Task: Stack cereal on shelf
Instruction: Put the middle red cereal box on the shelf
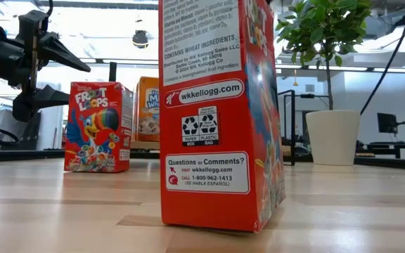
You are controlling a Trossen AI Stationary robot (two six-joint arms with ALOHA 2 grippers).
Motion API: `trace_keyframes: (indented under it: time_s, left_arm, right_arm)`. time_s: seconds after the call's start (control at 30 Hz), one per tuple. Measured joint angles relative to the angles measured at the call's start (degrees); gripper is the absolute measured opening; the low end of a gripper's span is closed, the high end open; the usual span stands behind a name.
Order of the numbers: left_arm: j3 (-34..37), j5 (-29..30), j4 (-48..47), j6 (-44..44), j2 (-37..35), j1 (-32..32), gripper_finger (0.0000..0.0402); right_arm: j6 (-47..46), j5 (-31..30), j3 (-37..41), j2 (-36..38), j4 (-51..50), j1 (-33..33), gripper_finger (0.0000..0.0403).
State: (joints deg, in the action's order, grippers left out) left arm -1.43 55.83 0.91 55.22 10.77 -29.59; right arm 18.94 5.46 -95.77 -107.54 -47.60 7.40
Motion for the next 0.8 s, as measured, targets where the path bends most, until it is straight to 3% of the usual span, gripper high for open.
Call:
trace_keyframes:
  time_s: [0.23,0.47,0.63,0.8]
  left_arm:
    - [0.00,0.01,0.00,0.29,-0.05,0.01,0.0300]
    - [0.00,0.04,0.00,-0.02,0.08,-0.01,0.0300]
    - [0.00,0.90,-0.07,0.05,0.08,0.01,0.0300]
    - [0.00,2.57,-0.22,1.01,0.08,-0.01,0.0300]
  right_arm:
    - [3.46,0.91,-0.18,11.25,-6.98,-8.37,0.0205]
    - [10.23,0.57,-0.23,20.00,-6.91,-22.93,0.0189]
    - [14.25,2.25,-0.19,20.47,-5.32,-32.47,0.0188]
    - [20.43,5.36,-0.12,15.33,-4.47,-37.93,0.0196]
